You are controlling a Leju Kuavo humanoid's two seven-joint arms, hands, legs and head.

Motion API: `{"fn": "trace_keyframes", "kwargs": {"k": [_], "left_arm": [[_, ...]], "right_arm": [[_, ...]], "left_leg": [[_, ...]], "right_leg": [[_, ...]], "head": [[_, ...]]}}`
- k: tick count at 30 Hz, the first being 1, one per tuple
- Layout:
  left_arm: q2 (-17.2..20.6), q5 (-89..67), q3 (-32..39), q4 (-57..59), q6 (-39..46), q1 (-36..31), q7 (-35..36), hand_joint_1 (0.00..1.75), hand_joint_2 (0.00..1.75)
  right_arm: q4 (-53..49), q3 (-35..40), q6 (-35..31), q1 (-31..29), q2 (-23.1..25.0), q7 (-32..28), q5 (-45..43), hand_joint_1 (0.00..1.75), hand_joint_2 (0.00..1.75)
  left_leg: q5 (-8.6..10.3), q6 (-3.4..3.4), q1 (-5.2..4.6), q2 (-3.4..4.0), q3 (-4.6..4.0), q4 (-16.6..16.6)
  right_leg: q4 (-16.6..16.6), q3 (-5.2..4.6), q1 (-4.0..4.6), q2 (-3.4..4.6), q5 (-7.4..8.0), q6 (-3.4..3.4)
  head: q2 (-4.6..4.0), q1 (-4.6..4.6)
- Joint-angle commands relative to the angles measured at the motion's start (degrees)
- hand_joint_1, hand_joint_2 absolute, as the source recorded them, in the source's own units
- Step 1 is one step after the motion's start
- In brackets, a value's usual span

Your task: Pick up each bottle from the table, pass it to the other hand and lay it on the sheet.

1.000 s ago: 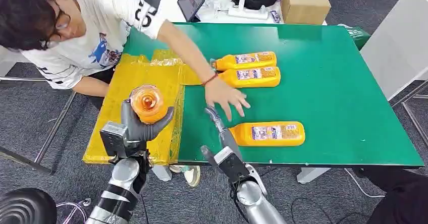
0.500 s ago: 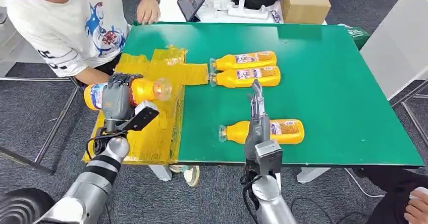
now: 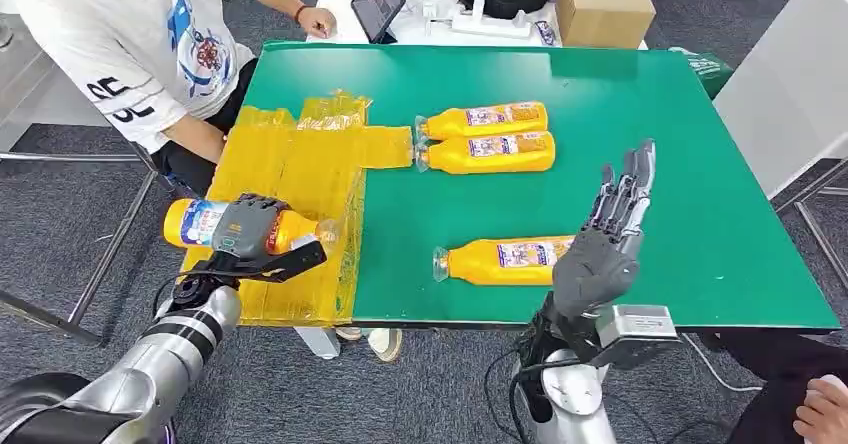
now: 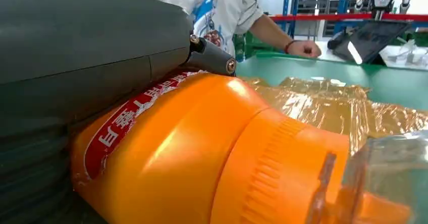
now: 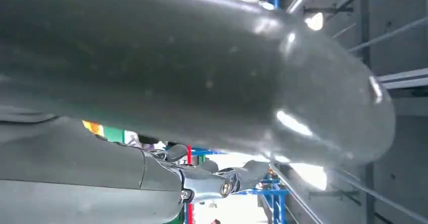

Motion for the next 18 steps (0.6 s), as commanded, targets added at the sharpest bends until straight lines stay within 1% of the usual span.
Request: {"fn": "trace_keyframes", "kwargs": {"k": [1,2,3,5,6,7,8,9,10,11,12,13,14,15,16,17,18], "left_arm": [[0.8,1.2,-0.8,6.6,-4.4,-1.9,-1.2,1.75,1.75],[0.7,1.9,-0.2,6.7,-5.5,-1.4,-1.9,1.75,1.75],[0.7,1.9,-0.2,6.9,-6.0,-1.3,-1.9,1.75,1.75],[0.6,1.7,-0.3,7.3,-7.9,-0.7,-2.3,1.75,1.75],[0.5,1.6,-0.3,7.3,-8.1,-0.6,-2.3,1.75,1.75],[0.3,2.2,0.1,7.5,-9.8,-0.1,-2.9,1.75,1.75],[0.3,2.2,0.1,7.5,-10.0,0.1,-3.0,1.75,1.75],[0.1,2.9,0.6,7.6,-11.1,0.4,-3.6,1.75,1.75],[0.0,3.6,1.0,7.7,-12.0,0.5,-4.0,1.29,1.75],[-0.1,4.0,1.3,7.7,-12.9,0.6,-4.2,0.0,1.75],[-0.4,5.3,2.2,7.5,-14.2,0.9,-5.1,0.0,0.0],[-0.4,5.9,2.6,7.4,-15.6,1.1,-5.6,0.0,0.0],[-0.6,6.9,3.1,7.0,-16.7,1.4,-6.5,0.0,0.0],[-0.6,6.9,3.1,7.0,-16.7,1.4,-6.5,0.0,0.0],[-0.6,6.9,3.1,7.0,-16.7,1.4,-6.5,0.0,0.0],[-0.6,6.9,3.1,7.0,-16.7,1.4,-6.5,0.0,0.0],[-0.6,6.9,3.1,7.0,-16.7,1.4,-6.5,0.0,0.0]], "right_arm": [[-0.2,-2.6,-0.4,-0.7,-0.2,0.1,-1.2,0.0,0.0],[0.8,-2.9,0.2,-0.9,-0.1,0.1,-1.3,0.0,0.0],[1.2,-2.9,0.5,-1.0,0.0,0.1,-1.4,0.0,0.0],[3.2,-3.2,1.8,-1.5,0.3,0.1,-1.5,0.0,0.0],[3.8,-3.3,2.1,-1.6,0.4,0.1,-1.5,0.0,0.0],[5.4,-3.2,2.7,-2.1,0.6,0.1,-1.4,0.0,0.0],[6.0,-3.1,2.8,-2.2,0.7,0.1,-1.2,0.0,0.0],[7.2,-3.0,3.1,-2.5,0.7,0.1,-1.0,0.0,0.0],[7.9,-3.1,3.5,-2.7,0.9,0.1,-1.1,0.0,0.0],[8.4,-3.1,3.6,-2.8,0.9,0.1,-0.8,0.0,0.0],[9.7,-3.1,4.2,-3.1,1.0,0.1,-0.9,0.0,0.0],[10.7,-3.2,4.7,-3.4,1.2,0.1,-1.0,0.0,0.0],[12.4,-3.4,5.1,-3.8,1.4,0.1,-1.3,0.0,0.0],[12.4,-3.4,5.1,-3.8,1.4,0.1,-1.3,0.0,0.0],[12.4,-3.4,5.1,-3.8,1.4,0.1,-1.3,0.0,0.0],[12.4,-3.4,5.1,-3.8,1.4,0.1,-1.3,0.0,0.0],[12.4,-3.4,5.1,-3.8,1.4,0.1,-1.3,0.0,0.0]], "left_leg": [[-0.08,0.06,0.04,0.13,0.22,0.0],[-0.12,0.08,0.06,0.13,0.33,0.0],[-0.05,0.05,0.03,0.08,0.18,0.0],[-0.14,0.08,0.09,0.17,0.41,0.0],[-0.11,0.06,0.05,0.17,0.33,-0.1],[-0.14,0.08,0.07,0.23,0.47,-0.1],[-0.09,0.06,0.04,0.18,0.38,-0.1],[-0.12,0.07,0.07,0.23,0.49,-0.1],[-0.07,0.06,0.03,0.19,0.32,-0.1],[-0.1,0.08,0.06,0.27,0.51,-0.1],[-0.06,0.07,0.01,0.2,0.4,-0.1],[-0.09,0.08,0.06,0.26,0.51,-0.1],[-0.05,0.06,0.01,0.14,0.43,-0.1],[-0.1,0.12,0.09,0.3,0.73,-0.2],[-0.04,0.06,0.01,0.14,0.51,-0.1],[-0.07,0.08,0.04,0.21,0.61,-0.1],[-0.04,0.06,0.0,0.1,0.53,-0.1]], "right_leg": [[-0.1,0.21,0.08,0.06,-0.03,-0.14],[-0.1,0.34,0.11,0.04,-0.06,-0.19],[-0.1,0.19,0.06,0.01,-0.02,-0.12],[-0.1,0.43,0.15,0.06,-0.07,-0.23],[-0.1,0.33,0.1,0.08,-0.04,-0.18],[-0.2,0.46,0.13,0.12,-0.05,-0.23],[-0.1,0.39,0.08,0.11,-0.02,-0.16],[-0.2,0.51,0.13,0.13,-0.02,-0.22],[-0.1,0.34,0.07,0.12,0.01,-0.15],[-0.2,0.52,0.12,0.17,0.01,-0.22],[-0.2,0.43,0.05,0.12,0.01,-0.16],[-0.2,0.54,0.11,0.17,0.01,-0.21],[-0.1,0.49,0.05,0.08,0.0,-0.13],[-0.3,0.79,0.18,0.17,0.03,-0.3],[-0.2,0.57,0.05,0.09,0.01,-0.13],[-0.2,0.66,0.09,0.13,0.01,-0.19],[-0.1,0.59,0.04,0.05,0.0,-0.14]], "head": [[0.0,0.0],[0.0,0.02],[0.0,0.0],[0.0,0.0],[0.0,-0.02],[0.0,0.02],[0.0,0.0],[0.0,0.0],[0.0,0.0],[0.0,0.0],[0.0,-0.02],[0.0,0.0],[0.0,0.0],[0.0,0.0],[0.0,0.02],[0.0,-0.02],[0.0,0.02]]}}
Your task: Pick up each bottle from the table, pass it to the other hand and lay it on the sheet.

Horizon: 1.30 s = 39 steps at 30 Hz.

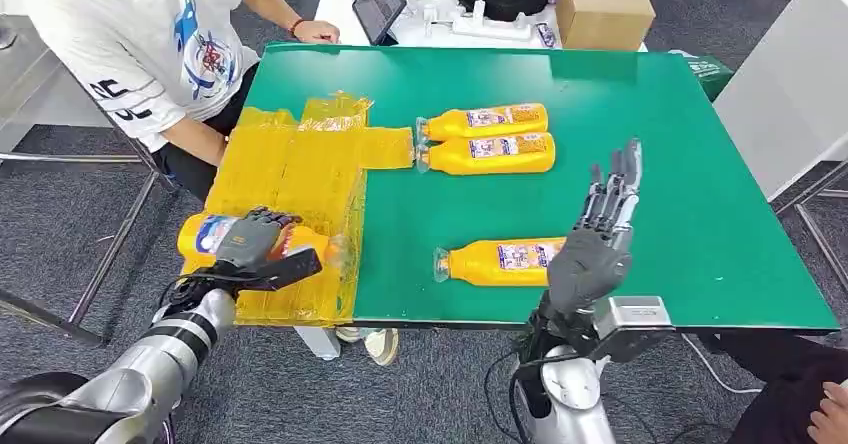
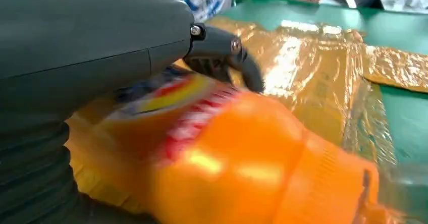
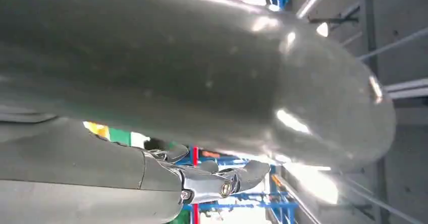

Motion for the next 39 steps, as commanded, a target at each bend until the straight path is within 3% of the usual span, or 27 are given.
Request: {"fn": "trace_keyframes", "kwargs": {"k": [1,7,17,20,22,25,26,27,28,32,34,39], "left_arm": [[-1.0,1.1,2.3,4.1,-2.5,1.4,-0.9,0.0,0.0],[-1.0,1.1,2.3,4.1,-2.5,1.4,-0.9,0.0,0.0],[-1.1,10.3,6.3,2.4,-14.0,4.0,-6.2,0.0,0.0],[-1.4,16.1,8.9,1.6,-18.7,4.8,-8.7,0.0,0.0],[-2.4,24.7,14.5,0.4,-24.3,5.4,-11.3,0.0,0.0],[-7.0,36.7,22.3,-8.6,-17.3,7.1,-16.1,0.0,0.0],[-9.0,42.2,22.9,-16.6,-11.8,9.0,-16.8,0.0,0.0],[-10.4,46.7,22.9,-24.8,-6.2,10.9,-16.8,0.0,0.0],[-10.2,47.5,18.3,-33.1,2.4,13.8,-16.8,0.0,1.75],[-8.9,47.6,10.1,-43.8,13.4,19.3,-16.8,0.0,1.75],[-9.2,47.8,8.6,-46.1,14.2,21.0,-16.8,0.0,1.75],[-7.9,48.2,3.4,-47.5,15.8,23.9,-16.8,0.0,1.75]], "right_arm": [[8.5,-1.8,0.5,-3.0,0.4,0.1,-0.3,0.0,0.0],[8.5,-1.8,0.5,-3.0,0.4,0.1,-0.3,0.0,0.0],[16.0,-3.6,3.1,-5.2,1.4,0.1,0.0,0.0,0.0],[17.3,-3.7,3.3,-5.5,1.6,0.1,0.3,0.0,0.0],[18.7,-3.8,3.3,-5.8,1.7,0.1,0.5,0.0,0.0],[21.3,-1.5,4.1,-6.0,0.0,1.3,5.5,0.0,0.0],[23.1,0.0,4.4,-6.2,-1.1,4.1,10.5,0.0,1.75],[25.5,1.4,4.7,-6.9,-2.3,7.5,15.3,0.0,1.75],[28.0,2.4,4.8,-7.5,-3.4,9.4,19.0,0.0,1.75],[37.1,3.6,6.0,-11.0,-9.5,18.7,31.6,0.0,1.75],[37.5,2.3,6.2,-11.5,-11.4,19.4,32.1,0.0,1.75],[37.4,1.9,14.8,-13.7,-18.8,27.3,37.9,0.0,1.75]], "left_leg": [[-0.04,0.09,0.03,0.2,0.37,-0.1],[-0.02,0.09,0.04,0.13,0.42,-0.1],[0.02,0.1,0.0,0.08,0.65,-0.2],[0.03,0.12,0.01,0.16,0.77,-0.2],[0.06,0.12,0.02,0.2,0.82,-0.2],[0.06,0.09,0.01,0.03,0.83,-0.2],[0.07,0.12,0.04,0.08,0.83,-0.2],[0.06,0.11,0.04,-0.08,0.73,-0.1],[0.08,0.15,0.09,-0.09,0.66,-0.1],[0.02,0.11,0.11,0.19,0.54,-0.1],[0.02,0.11,0.05,0.17,0.51,-0.1],[0.03,0.09,0.0,-0.11,0.17,0.0]], "right_leg": [[-0.2,0.35,0.07,0.11,0.03,-0.17],[-0.2,0.42,0.1,0.06,0.06,-0.22],[-0.2,0.65,0.04,0.06,0.06,-0.15],[-0.2,0.77,0.07,0.11,0.1,-0.2],[-0.3,0.8,0.08,0.14,0.14,-0.23],[-0.2,0.86,0.06,-0.01,0.09,-0.18],[-0.3,0.86,0.11,0.02,0.13,-0.22],[-0.2,0.79,0.09,-0.11,0.07,-0.16],[-0.2,0.78,0.16,-0.17,0.1,-0.22],[-0.2,0.48,0.16,0.04,0.18,-0.23],[-0.2,0.45,0.11,-0.01,0.17,-0.28],[-0.1,0.24,0.05,-0.13,0.11,-0.22]], "head": [[0.0,0.0],[0.0,0.02],[-0.02,0.02],[0.0,0.02],[0.0,0.02],[0.0,0.02],[0.0,0.02],[0.0,0.02],[0.0,0.02],[0.0,0.0],[0.0,0.02],[0.0,0.02]]}}
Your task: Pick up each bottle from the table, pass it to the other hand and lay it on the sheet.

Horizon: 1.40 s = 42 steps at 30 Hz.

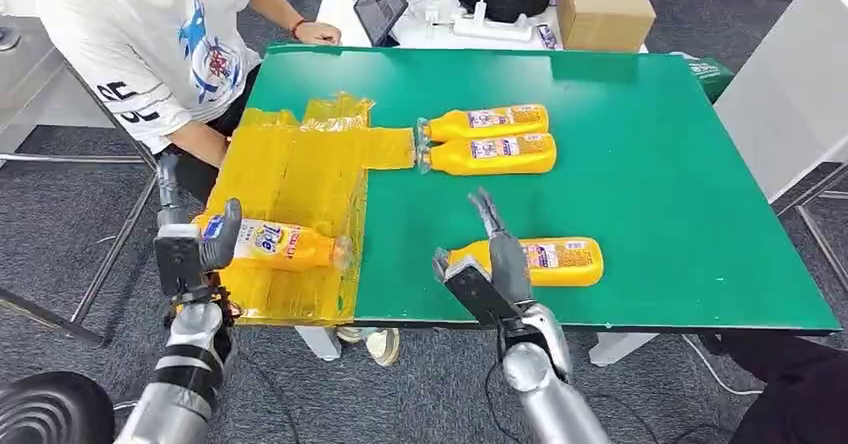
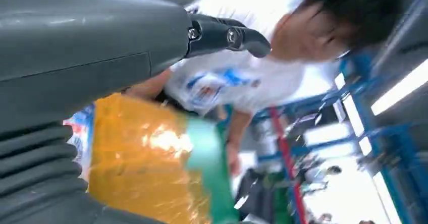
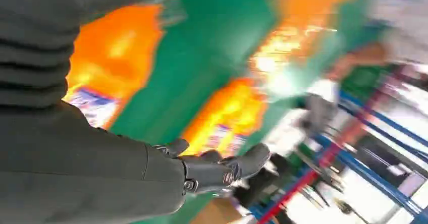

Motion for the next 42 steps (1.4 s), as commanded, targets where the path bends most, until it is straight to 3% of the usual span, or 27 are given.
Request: {"fn": "trace_keyframes", "kwargs": {"k": [1,3,6,16,24,29,32,38,42], "left_arm": [[0.1,0.3,-8.5,-10.8,1.2,6.0,0.4,0.0,1.75],[-0.3,-0.2,-8.6,-9.2,0.1,5.8,0.4,0.0,1.75],[-0.2,-0.7,-9.0,-7.6,-0.2,5.3,0.4,0.0,1.75],[-0.1,-0.9,-9.7,-6.0,-0.7,4.6,0.4,0.0,1.75],[-0.4,0.0,-10.0,-2.9,-1.6,3.3,0.4,0.0,1.75],[-0.4,0.2,-10.0,-2.6,-1.6,3.2,0.4,0.0,1.75],[-0.4,0.7,-10.4,-1.0,-2.3,2.3,0.4,0.0,1.75],[-1.0,2.1,-11.5,2.3,-3.1,0.6,0.4,0.0,1.75],[-0.8,2.7,-11.6,3.4,-3.5,0.2,0.4,0.0,1.75]], "right_arm": [[9.2,1.1,8.8,-6.8,-13.2,7.4,4.9,0.0,1.75],[9.0,2.3,14.0,-7.9,-17.0,9.9,6.1,0.0,1.75],[8.3,2.7,15.2,-9.1,-19.0,10.0,6.6,0.0,1.75],[6.6,4.2,16.5,-10.5,-20.1,10.1,7.4,0.0,1.75],[15.3,6.8,23.7,-16.1,-21.4,9.3,3.9,0.0,1.75],[15.9,7.0,24.2,-16.3,-21.7,9.0,3.7,0.0,1.75],[21.1,10.2,29.6,-19.7,-23.2,9.6,2.4,0.0,1.75],[29.5,13.8,32.5,-23.4,-23.9,9.3,0.9,0.0,1.75],[30.0,16.7,36.2,-25.0,-26.3,9.8,0.2,0.0,1.75]], "left_leg": [[-0.09,0.14,0.02,0.13,0.17,0.0],[-0.13,0.19,0.01,0.17,0.29,0.0],[-0.04,0.1,-0.05,0.04,-0.03,0.0],[-0.05,0.07,-0.05,0.12,-0.02,0.0],[-0.05,0.09,-0.03,0.18,0.02,0.0],[-0.04,0.08,-0.03,0.15,-0.01,0.0],[-0.09,0.12,0.01,0.25,0.13,0.0],[0.0,0.09,-0.03,0.05,0.02,0.0],[0.0,0.11,-0.03,0.04,0.05,0.0]], "right_leg": [[-0.2,0.21,0.08,0.02,-0.02,-0.14],[-0.2,0.33,0.11,0.01,-0.04,-0.24],[-0.1,-0.02,0.01,-0.04,0.0,-0.11],[-0.1,-0.09,0.01,0.06,0.0,-0.1],[-0.1,-0.04,0.04,0.1,0.03,-0.15],[-0.1,-0.05,0.03,0.06,0.01,-0.13],[-0.1,0.08,0.09,0.11,0.01,-0.21],[-0.1,0.01,0.03,-0.04,0.02,-0.11],[-0.1,0.06,0.03,-0.05,0.02,-0.11]], "head": [[0.0,-0.07],[0.0,-0.04],[0.0,-0.04],[0.0,-0.07],[0.0,-0.04],[0.0,-0.07],[0.0,-0.09],[0.0,-0.07],[0.0,-0.07]]}}
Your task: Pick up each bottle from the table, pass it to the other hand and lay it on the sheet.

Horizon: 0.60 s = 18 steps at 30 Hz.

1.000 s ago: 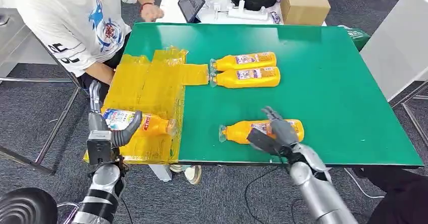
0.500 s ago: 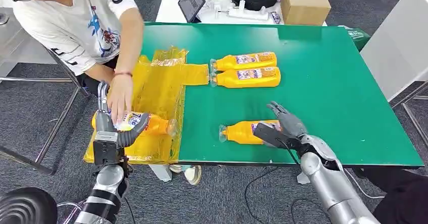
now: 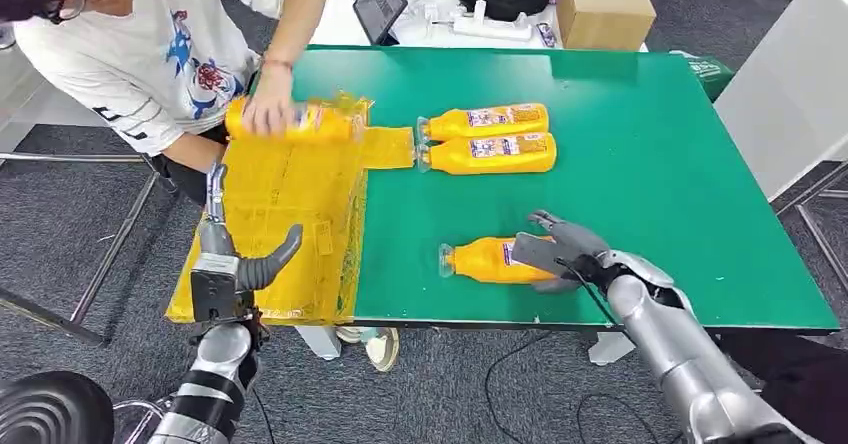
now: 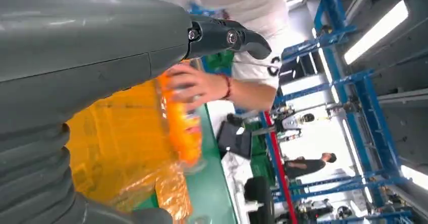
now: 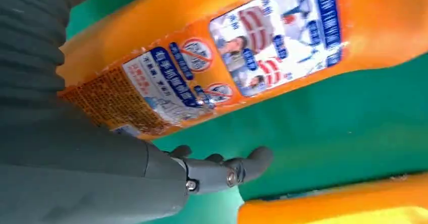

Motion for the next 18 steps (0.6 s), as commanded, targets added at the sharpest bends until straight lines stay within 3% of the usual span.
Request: {"fn": "trace_keyframes", "kwargs": {"k": [1,5,18], "left_arm": [[-0.1,1.7,-1.5,7.9,-0.9,-3.8,0.3,0.0,1.75],[-0.2,2.1,-1.7,8.9,-1.3,-4.2,0.3,0.0,1.75],[-0.5,2.6,-1.7,9.7,-1.7,-4.5,0.3,0.0,1.75]], "right_arm": [[10.9,9.2,4.9,-6.1,-4.0,0.9,-0.9,0.0,1.75],[8.7,13.1,8.9,-7.6,-6.7,2.1,-2.3,0.0,1.75],[8.3,18.2,10.0,-8.4,-8.0,4.1,-3.1,0.0,1.75]], "left_leg": [[-0.02,0.1,0.04,0.04,0.24,0.0],[0.0,0.12,0.05,-0.01,0.24,0.0],[-0.05,0.12,0.06,0.12,0.26,0.0]], "right_leg": [[-0.1,0.28,0.09,-0.06,-0.01,-0.19],[-0.1,0.31,0.11,-0.12,-0.01,-0.2],[-0.1,0.28,0.12,0.02,0.01,-0.18]], "head": [[0.0,0.0],[0.0,0.0],[0.0,-0.02]]}}
